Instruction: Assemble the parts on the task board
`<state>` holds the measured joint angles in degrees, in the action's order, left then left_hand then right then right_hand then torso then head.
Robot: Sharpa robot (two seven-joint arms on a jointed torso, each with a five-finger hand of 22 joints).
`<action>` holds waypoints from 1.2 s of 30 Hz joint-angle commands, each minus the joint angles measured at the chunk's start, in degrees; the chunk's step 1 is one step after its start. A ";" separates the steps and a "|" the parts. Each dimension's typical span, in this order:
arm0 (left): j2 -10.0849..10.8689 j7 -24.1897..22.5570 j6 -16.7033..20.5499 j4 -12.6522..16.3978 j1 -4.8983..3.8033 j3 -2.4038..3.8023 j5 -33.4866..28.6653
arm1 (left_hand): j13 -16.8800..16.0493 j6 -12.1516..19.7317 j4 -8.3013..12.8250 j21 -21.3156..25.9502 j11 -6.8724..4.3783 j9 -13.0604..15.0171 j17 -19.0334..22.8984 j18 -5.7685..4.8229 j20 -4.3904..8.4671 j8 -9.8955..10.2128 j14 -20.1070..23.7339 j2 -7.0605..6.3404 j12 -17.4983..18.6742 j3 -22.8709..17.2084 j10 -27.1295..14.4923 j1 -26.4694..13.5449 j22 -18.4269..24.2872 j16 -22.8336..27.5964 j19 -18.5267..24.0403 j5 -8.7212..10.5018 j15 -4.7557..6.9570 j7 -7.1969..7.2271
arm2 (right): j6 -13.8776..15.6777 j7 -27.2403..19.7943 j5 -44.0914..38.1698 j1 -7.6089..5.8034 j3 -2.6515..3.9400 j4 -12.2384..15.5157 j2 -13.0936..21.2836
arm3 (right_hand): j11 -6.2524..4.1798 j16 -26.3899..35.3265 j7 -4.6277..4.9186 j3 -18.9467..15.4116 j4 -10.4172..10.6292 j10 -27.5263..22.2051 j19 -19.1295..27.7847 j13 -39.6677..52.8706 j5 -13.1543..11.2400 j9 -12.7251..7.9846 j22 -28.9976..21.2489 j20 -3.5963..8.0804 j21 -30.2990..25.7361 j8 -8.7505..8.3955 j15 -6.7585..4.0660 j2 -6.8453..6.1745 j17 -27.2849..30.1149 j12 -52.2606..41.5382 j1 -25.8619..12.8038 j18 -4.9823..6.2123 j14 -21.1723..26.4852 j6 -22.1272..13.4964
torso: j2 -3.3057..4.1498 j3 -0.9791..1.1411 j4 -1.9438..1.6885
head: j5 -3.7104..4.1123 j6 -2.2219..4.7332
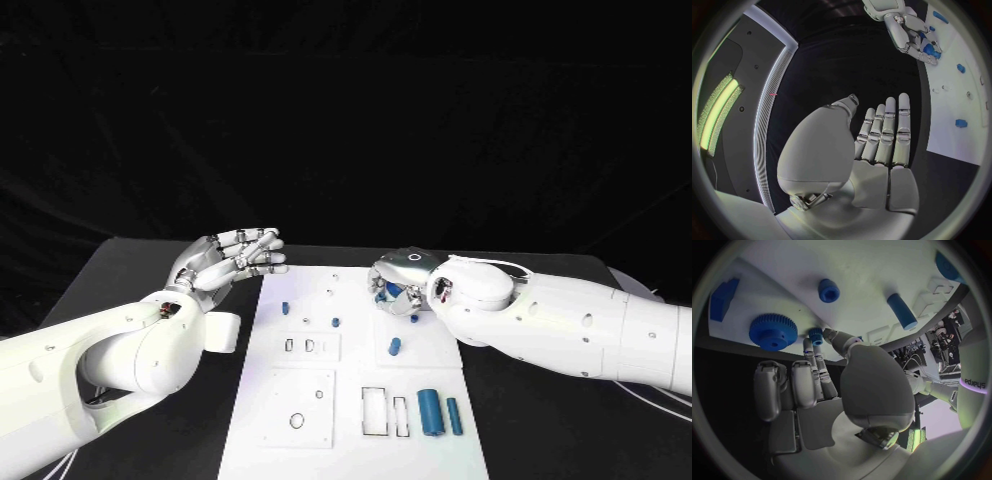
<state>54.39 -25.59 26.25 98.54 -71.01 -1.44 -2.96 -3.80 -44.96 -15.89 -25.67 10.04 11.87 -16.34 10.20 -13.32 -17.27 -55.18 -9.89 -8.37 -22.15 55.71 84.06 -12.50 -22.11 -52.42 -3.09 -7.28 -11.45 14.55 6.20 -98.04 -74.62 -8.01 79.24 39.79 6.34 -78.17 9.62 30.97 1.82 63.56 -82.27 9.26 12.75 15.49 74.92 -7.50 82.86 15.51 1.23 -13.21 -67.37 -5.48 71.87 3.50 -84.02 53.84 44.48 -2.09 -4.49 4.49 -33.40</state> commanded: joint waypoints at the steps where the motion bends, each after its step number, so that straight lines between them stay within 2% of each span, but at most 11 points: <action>1: -0.01 -0.25 -1.06 0.05 -0.15 0.06 -0.08 | 0.05 -0.06 -0.16 -0.28 0.25 -0.07 -0.05 0.31 -0.06 0.13 0.27 -0.47 0.19 -0.09 0.13 -0.06 -0.05 -0.07 -0.30 0.19 -0.18 -1.77 | 0.59 0.47 -1.05 0.04 0.02 0.35 0.20 | -0.07 0.13 0.23 -0.20 0.43 -0.65 0.42 0.09 -0.36 0.08 2.06 -0.02 -0.31 -0.17 0.31 -0.63 0.13 0.42 -0.22 -0.62 -1.64 -0.45 | 0.07 -0.04 -0.04 | 0.07 0.04; 11: 0.06 -0.21 -1.03 -0.02 -0.15 0.06 -0.08 | 0.05 -0.03 -0.17 -0.35 0.25 -0.09 -0.08 0.30 -0.04 0.16 0.31 -0.46 0.26 -0.07 0.11 -0.09 -0.08 -0.05 -0.33 0.19 -0.18 -1.76 | 1.46 0.90 -1.11 0.07 0.21 1.50 1.28 | -0.03 0.65 0.16 -1.45 1.15 -1.59 1.18 0.18 -0.42 0.15 1.12 -0.11 -0.92 -0.54 0.36 -0.94 1.24 0.68 -0.57 -0.38 -1.26 -1.11 | 0.10 -0.09 -0.16 | 0.26 0.15; 21: 0.12 -0.15 -1.04 -0.02 -0.15 0.06 -0.08 | 0.05 -0.03 -0.17 -0.35 0.25 -0.09 -0.08 0.30 -0.04 0.16 0.31 -0.46 0.26 -0.07 0.11 -0.09 -0.08 -0.05 -0.33 0.19 -0.18 -1.76 | 0.44 1.01 -1.13 0.07 0.33 1.61 1.66 | -0.13 0.51 0.03 -1.41 1.32 -1.47 0.97 0.40 0.10 0.44 1.57 -0.10 -0.71 -0.20 0.29 -0.22 1.13 0.44 0.26 -0.45 -1.26 -0.47 | 0.19 -0.09 -0.26 | 0.40 0.19; 36: 0.18 -0.02 -1.14 0.01 -0.15 0.06 -0.08 | 0.05 -0.03 -0.17 -0.35 0.25 -0.09 -0.08 0.30 -0.04 0.16 0.31 -0.46 0.26 -0.07 0.11 -0.09 -0.08 -0.05 -0.33 0.19 -0.18 -1.76 | -1.45 0.49 -0.82 0.09 0.34 1.50 1.22 | -0.54 -0.60 -0.25 0.15 1.69 0.74 -0.28 0.91 0.08 1.08 3.67 0.12 0.47 0.47 -0.02 0.83 -0.25 -0.63 1.51 -0.87 -1.69 1.08 | 0.25 -0.15 -0.41 | 0.66 -0.15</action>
<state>54.61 -25.34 26.17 98.45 -71.01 -1.45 -2.96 -3.81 -44.96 -15.89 -25.67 10.04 11.83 -16.37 10.20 -13.32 -17.27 -55.18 -9.89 -8.37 -22.15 55.71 84.06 -12.52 -22.11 -52.42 -3.09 -7.28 -11.45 14.60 6.75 -98.25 -74.56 -7.69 80.73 41.08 5.74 -78.49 9.39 30.80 3.62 64.03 -82.20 10.11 12.53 16.54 74.94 -7.39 83.09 15.73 1.22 -12.22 -67.60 -5.89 72.86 3.52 -84.03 54.59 44.72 -2.22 -4.83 5.08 -33.46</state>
